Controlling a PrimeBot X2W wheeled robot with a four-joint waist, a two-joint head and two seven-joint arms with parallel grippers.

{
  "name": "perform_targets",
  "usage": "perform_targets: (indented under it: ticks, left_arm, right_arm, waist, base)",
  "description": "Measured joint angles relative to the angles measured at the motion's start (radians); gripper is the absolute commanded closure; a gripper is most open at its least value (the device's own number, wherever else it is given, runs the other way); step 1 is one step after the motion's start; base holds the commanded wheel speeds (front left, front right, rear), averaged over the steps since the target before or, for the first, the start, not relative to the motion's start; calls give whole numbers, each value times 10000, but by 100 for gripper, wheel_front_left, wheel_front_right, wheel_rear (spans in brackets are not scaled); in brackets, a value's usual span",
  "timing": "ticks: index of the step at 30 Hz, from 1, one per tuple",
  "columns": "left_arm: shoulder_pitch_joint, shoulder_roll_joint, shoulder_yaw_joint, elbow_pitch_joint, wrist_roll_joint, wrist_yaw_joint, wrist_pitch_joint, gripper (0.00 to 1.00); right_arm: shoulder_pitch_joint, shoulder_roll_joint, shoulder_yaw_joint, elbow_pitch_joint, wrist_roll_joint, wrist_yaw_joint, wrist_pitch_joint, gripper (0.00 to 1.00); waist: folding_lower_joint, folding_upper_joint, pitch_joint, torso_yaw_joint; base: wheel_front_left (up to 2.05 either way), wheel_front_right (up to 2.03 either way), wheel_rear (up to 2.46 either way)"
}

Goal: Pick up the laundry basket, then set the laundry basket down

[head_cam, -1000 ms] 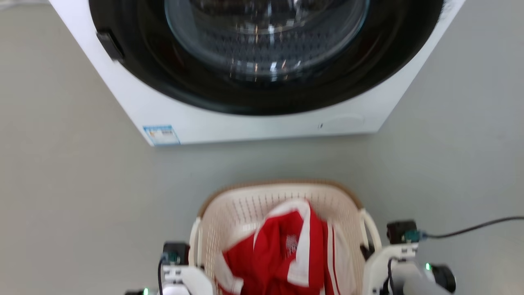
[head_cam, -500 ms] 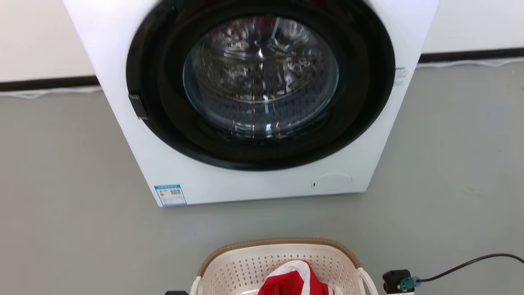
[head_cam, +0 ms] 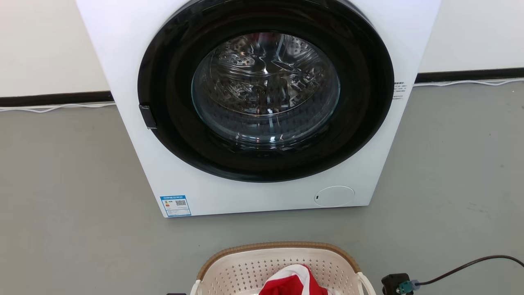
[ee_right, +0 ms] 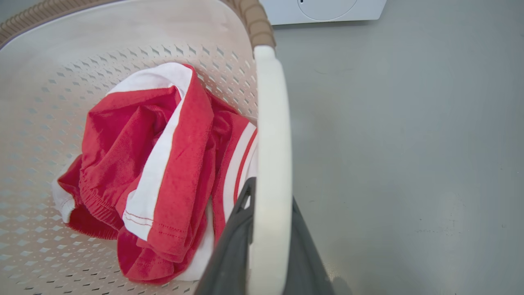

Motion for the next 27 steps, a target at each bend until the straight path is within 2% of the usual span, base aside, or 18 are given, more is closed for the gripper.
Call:
perform_targets:
  ticks: [27]
  left_arm:
    - [191,13,-485,61,-476,42,-130,100]
  right_arm:
    - [143,0,663,125,575,0,-109,100]
  waist:
    - [0,0,16,34]
  base:
    - [0,0,0]
